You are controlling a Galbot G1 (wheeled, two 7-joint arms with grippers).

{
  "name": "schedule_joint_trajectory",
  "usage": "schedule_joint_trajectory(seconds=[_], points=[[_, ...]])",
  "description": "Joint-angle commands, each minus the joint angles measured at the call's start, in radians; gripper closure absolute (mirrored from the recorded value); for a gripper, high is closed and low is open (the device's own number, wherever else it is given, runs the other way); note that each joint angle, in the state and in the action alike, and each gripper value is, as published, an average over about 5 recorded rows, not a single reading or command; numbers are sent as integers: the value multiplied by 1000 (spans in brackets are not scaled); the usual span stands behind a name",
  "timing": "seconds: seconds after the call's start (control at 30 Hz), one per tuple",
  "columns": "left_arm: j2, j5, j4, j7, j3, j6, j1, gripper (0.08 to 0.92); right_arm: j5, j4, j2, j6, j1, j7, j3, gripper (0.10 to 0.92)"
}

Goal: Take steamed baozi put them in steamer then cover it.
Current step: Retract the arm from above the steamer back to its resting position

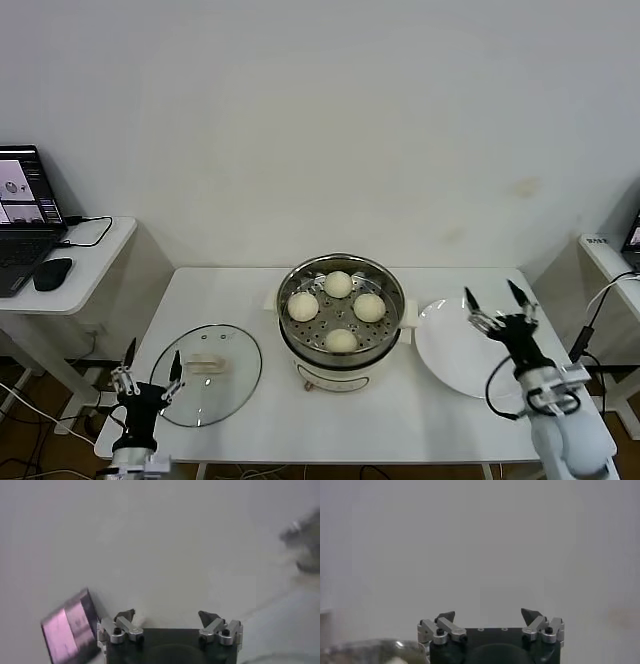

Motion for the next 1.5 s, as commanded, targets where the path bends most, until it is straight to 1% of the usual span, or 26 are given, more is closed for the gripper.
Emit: schedule_joint_trajectory(seconds=[0.03,0.13,0.27,0.53,0.8,1.03,1.5], points=[[40,614,90,20,-45,-33,75,177,-71,12,157,61,-124,17,195,202],[39,649,113,15,-26,-41,64,177,-72,12,158,65,-130,20,197,203],[50,668,174,13,5,-54,9,177,-70,17,154,72,-148,24,201,203],[108,658,275,37,32,-56,-110,177,-43,39,147,68,-184,29,234,203],[139,646,320,50,62,-55,-211,177,-49,62,167,68,-203,30,235,203],[167,628,340,75,90,-52,-266,177,-52,76,179,70,-217,30,236,202],[183,584,455,103,160,-52,-385,177,-56,89,202,71,-232,28,239,203]])
